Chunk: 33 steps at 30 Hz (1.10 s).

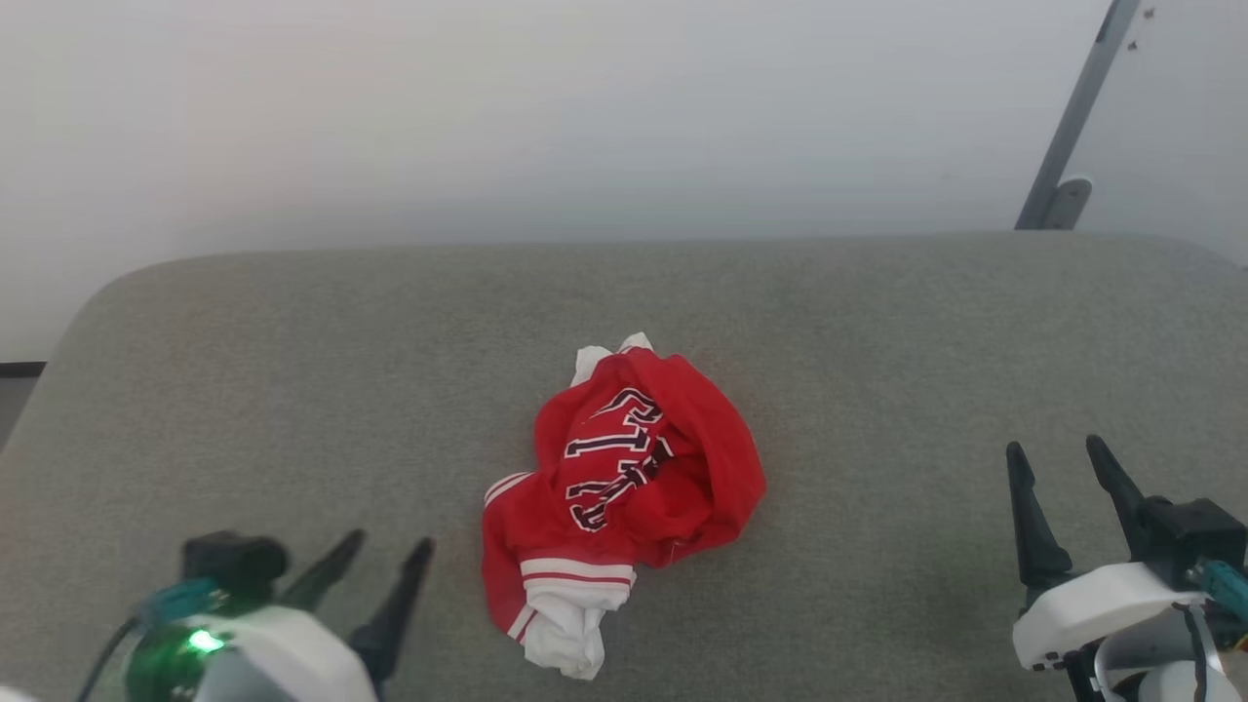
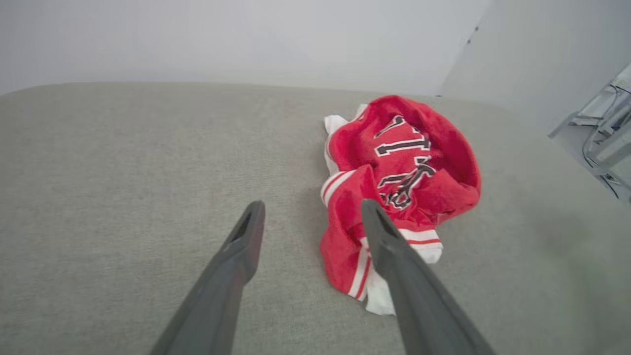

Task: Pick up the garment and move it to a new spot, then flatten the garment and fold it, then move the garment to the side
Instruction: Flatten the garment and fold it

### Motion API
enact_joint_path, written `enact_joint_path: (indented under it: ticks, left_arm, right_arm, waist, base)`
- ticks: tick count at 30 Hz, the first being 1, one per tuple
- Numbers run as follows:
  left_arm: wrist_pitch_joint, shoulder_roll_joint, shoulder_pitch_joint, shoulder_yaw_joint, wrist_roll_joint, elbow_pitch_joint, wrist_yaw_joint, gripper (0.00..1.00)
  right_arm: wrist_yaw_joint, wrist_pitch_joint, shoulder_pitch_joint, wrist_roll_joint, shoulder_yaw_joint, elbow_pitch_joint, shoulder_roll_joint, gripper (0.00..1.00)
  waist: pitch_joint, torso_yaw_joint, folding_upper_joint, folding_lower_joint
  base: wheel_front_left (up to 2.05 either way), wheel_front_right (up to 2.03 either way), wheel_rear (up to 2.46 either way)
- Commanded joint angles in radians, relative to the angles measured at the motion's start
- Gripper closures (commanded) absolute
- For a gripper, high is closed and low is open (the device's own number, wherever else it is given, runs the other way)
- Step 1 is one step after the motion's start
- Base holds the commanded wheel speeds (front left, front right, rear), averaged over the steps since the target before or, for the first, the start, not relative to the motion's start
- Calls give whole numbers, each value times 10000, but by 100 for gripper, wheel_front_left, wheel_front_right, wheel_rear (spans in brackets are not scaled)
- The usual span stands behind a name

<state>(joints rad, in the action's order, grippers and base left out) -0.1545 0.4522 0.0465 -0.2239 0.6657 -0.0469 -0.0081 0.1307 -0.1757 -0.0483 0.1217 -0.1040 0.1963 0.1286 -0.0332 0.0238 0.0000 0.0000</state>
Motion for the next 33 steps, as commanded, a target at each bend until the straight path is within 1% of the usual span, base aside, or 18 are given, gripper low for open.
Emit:
enact_joint_path:
  ticks: [1, 7, 11, 15, 17, 21, 25, 28, 33]
  left_arm:
    - [-441, -30, -234, -227, -64, -261, 81, 0]
    - [-2086, -211, -553, -1063, 74, -786, 383, 0]
    - [-2926, -327, -724, -1466, 160, -861, 589, 0]
    - [-3281, -367, -873, -1673, 139, -625, 631, 0]
    - [-3409, -422, -984, -1794, 144, -368, 556, 0]
    - [-3499, -477, -1374, -1984, -130, 439, 643, 0]
    - [-3351, -687, -1836, -2053, -196, 1286, 498, 0]
    - [-3289, -703, -2205, -2172, -384, 1973, 511, 0]
    - [-3352, -947, -2558, -2436, -525, 3062, 483, 0]
  right_arm:
    - [1, -56, -179, -39, 34, 14, 35, 0]
    - [1, -133, -350, -91, 193, 129, 47, 0]
    - [1, -198, -515, -107, 292, 212, 73, 0]
    - [1, -247, -663, -101, 347, 274, 48, 0]
    - [1, -299, -751, -117, 402, 331, 17, 0]
    - [1, -383, -914, -93, 485, 471, -19, 0]
    - [1, -462, -1073, -90, 512, 560, -23, 0]
    - [1, -534, -1217, -98, 530, 633, -42, 0]
    - [1, -583, -1344, -132, 521, 736, -99, 0]
  waist:
    - [91, -98, 0, 0]
    - [320, -412, 0, 0]
    - [604, -686, 0, 0]
    - [813, -882, 0, 0]
    - [944, -1011, 0, 0]
    - [1185, -1239, 0, 0]
    - [1417, -1388, 0, 0]
    - [1573, -1482, 0, 0]
    - [1724, -1543, 0, 0]
  base:
    - [0, 0, 0]
    - [0, 0, 0]
    - [0, 0, 0]
    - [0, 0, 0]
    - [0, 0, 0]
    - [0, 0, 0]
    - [0, 0, 0]
    - [0, 0, 0]
    - [0, 0, 0]
